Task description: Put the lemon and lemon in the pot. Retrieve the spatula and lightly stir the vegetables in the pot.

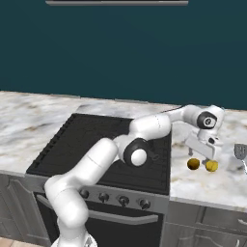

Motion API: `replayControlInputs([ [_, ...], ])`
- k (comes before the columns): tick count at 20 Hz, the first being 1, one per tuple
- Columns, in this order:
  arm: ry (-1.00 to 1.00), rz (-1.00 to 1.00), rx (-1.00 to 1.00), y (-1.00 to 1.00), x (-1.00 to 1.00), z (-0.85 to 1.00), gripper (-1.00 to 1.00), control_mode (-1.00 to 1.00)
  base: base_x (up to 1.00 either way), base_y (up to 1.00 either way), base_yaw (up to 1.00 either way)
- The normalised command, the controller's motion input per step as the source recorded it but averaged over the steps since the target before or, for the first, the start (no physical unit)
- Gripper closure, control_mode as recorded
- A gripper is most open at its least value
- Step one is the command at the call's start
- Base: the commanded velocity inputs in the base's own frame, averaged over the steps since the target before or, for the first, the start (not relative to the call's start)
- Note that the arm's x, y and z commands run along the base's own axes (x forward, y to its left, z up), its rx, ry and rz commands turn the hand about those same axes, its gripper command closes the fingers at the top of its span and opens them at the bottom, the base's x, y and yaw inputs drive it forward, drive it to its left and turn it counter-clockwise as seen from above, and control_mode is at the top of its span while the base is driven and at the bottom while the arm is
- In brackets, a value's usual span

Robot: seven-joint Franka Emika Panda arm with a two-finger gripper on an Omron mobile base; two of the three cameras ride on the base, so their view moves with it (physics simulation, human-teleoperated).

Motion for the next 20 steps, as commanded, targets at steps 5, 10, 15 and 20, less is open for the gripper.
replayControlInputs([
  [5, 0.03, 0.0, 0.0, 0.17, -0.02, -0.2, -1.0, -1.0, 0.0, 0.0, 0.0],
  [10, 0.04, 0.0, 0.0, 0.18, -0.1, -0.16, -1.0, -1.0, 0.0, 0.0, 0.0],
  [15, 0.01, 0.0, 0.0, 0.15, -0.31, -0.07, -1.0, -1.0, 0.0, 0.0, 0.0],
  [20, 0.0, 0.0, 0.0, 0.1, -0.31, 0.0, -1.0, -1.0, 0.0, 0.0, 0.0],
])
